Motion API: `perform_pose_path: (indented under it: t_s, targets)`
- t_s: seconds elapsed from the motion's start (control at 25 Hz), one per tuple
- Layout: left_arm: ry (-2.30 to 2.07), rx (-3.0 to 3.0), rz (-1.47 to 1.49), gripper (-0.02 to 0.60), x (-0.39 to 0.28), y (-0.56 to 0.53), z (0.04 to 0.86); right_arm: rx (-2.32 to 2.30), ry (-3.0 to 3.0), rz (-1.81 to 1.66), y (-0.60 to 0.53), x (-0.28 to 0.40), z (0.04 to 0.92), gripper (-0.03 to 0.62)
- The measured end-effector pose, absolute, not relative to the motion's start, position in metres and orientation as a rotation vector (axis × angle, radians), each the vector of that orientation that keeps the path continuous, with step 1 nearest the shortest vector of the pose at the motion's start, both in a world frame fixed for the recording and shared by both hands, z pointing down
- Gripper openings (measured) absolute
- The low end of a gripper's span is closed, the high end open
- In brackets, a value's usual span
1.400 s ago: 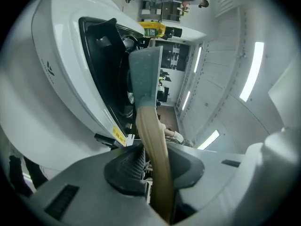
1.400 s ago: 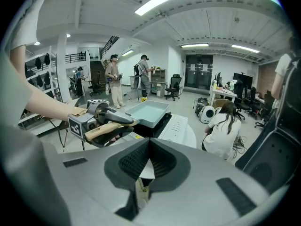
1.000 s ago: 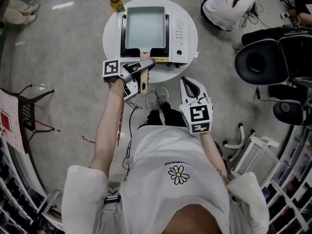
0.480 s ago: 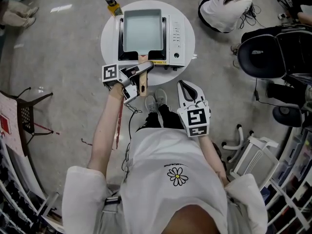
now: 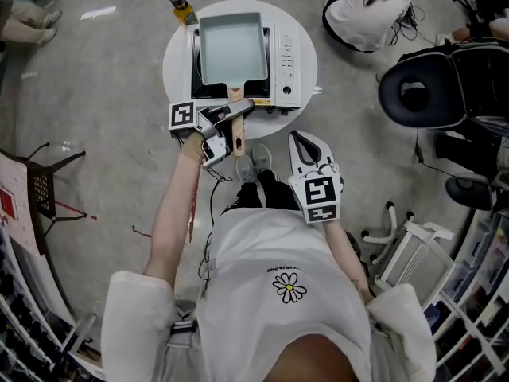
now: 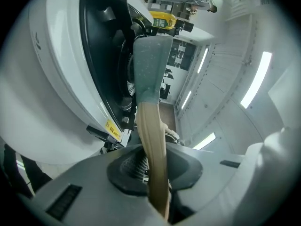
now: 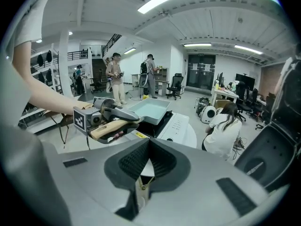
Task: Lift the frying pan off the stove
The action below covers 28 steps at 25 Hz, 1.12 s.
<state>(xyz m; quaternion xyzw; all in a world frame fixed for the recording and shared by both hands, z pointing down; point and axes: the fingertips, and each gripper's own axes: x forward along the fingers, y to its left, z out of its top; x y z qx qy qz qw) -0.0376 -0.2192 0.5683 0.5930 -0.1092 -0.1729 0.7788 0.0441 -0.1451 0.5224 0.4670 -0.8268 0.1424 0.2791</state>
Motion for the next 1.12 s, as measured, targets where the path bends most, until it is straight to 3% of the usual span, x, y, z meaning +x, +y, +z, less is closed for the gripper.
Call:
perform_pose_path:
  t_s: [0.36, 0.68, 1.12]
  targets:
    - [-0.333, 1.46, -0.025, 0.066, -0.037, -0.211, 0.577, 1.22, -2.24, 0.361, -0.148, 0.039, 0.522, 0.002]
    - [-0.394, 1.564, -0.012, 0.064, -0.049, -0.222, 0.549, 1.197, -2.277, 0.322, -0.154, 0.033, 0.517, 0.002]
    - [-0.405, 1.823, -0.126, 0.069, -0.038, -0.248, 0.433, 1.248, -2.436, 0.081, -0.196, 0.014, 0.444, 0.002]
